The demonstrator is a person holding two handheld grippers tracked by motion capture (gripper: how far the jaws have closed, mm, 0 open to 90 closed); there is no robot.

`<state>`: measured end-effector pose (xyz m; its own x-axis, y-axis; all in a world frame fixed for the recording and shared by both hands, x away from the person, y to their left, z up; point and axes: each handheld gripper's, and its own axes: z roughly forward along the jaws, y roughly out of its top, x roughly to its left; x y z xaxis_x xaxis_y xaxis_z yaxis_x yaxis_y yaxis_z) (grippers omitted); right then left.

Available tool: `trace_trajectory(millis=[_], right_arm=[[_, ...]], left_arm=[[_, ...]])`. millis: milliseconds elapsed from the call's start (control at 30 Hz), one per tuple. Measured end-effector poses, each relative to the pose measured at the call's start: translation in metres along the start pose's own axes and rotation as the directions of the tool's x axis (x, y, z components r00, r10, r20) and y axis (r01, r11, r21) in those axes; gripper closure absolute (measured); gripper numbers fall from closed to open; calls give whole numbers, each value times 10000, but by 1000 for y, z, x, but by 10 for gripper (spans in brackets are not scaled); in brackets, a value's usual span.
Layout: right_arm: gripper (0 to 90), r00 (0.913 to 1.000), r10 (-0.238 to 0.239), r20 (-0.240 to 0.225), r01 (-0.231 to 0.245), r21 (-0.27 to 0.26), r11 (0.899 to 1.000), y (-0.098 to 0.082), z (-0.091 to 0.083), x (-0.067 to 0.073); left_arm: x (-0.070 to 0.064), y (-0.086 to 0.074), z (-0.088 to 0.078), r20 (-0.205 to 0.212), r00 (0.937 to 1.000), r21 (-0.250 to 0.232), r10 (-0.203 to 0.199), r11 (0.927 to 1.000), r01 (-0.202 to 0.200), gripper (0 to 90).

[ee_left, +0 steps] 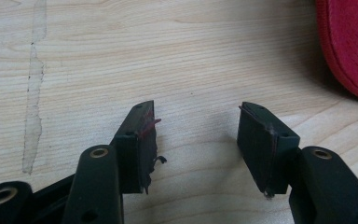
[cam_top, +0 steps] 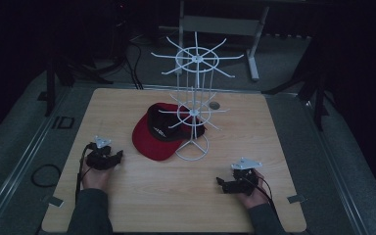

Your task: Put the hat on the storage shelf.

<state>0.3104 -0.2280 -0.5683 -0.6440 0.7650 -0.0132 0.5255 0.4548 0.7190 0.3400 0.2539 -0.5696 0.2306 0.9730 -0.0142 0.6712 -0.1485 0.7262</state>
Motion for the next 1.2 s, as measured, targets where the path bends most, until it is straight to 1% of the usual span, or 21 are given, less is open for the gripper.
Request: trace_trajectory(millis=[200,300,333,367,433,467,533,567,633,733,867,933,1000,1067,1100,1200], right_arm=[[131,10000,-24,1,24,0,10000,0,0,0],[131,10000,-25,-2,25,-5,10000,0,0,0],[131,10000,-25,-2,25,-5,10000,0,0,0],[131,10000,-22,0,22,-3,10000,0,0,0],[131,10000,-5,-1,5,-2,10000,0,0,0],[131,10000,-5,1,5,0,10000,0,0,0],[131,10000,3,0,-3,4,10000,0,0,0],[131,10000,11,-1,-11,7,10000,0,0,0],[132,10000,8,0,-8,6,10000,0,0,0],[131,10000,32,-2,-32,-1,10000,0,0,0],[131,10000,25,-6,-25,0,10000,0,0,0],[131,10000,26,-5,-26,2,10000,0,0,0],[131,10000,26,-4,-26,0,10000,0,0,0],[131,10000,26,-7,-26,3,10000,0,0,0],[132,10000,23,-5,-23,3,10000,0,0,0],[131,10000,25,-6,-25,2,10000,0,0,0]], left_arm=[[0,1,0,47,9999,29,117,9999,-117,472],[2,2,0,215,9994,142,268,9995,-271,475],[2,2,0,215,9994,142,268,9995,-271,476],[3,4,1,359,9987,237,352,9991,-361,476],[3,6,1,449,9982,304,407,9987,-421,487],[3,7,1,589,9975,385,379,9984,-402,509],[3,11,0,977,9947,661,317,9971,-383,584],[3,13,0,1150,9927,722,357,9964,-442,586],[2,18,-1,1470,9882,648,435,9965,-535,597],[1,25,-4,1828,9817,484,541,9968,-639,593],[0,34,-7,2136,9742,215,731,9966,-795,577],[-1,38,-8,2168,9725,106,849,9959,-893,583],[-1,43,-9,2291,9695,39,874,9959,-907,587],[-1,48,-9,2456,9652,-92,897,9959,-902,587],[-1,51,-9,2594,9616,-154,893,9960,-884,585],[-1,57,-7,2884,9534,-108,886,9959,-893,576]])
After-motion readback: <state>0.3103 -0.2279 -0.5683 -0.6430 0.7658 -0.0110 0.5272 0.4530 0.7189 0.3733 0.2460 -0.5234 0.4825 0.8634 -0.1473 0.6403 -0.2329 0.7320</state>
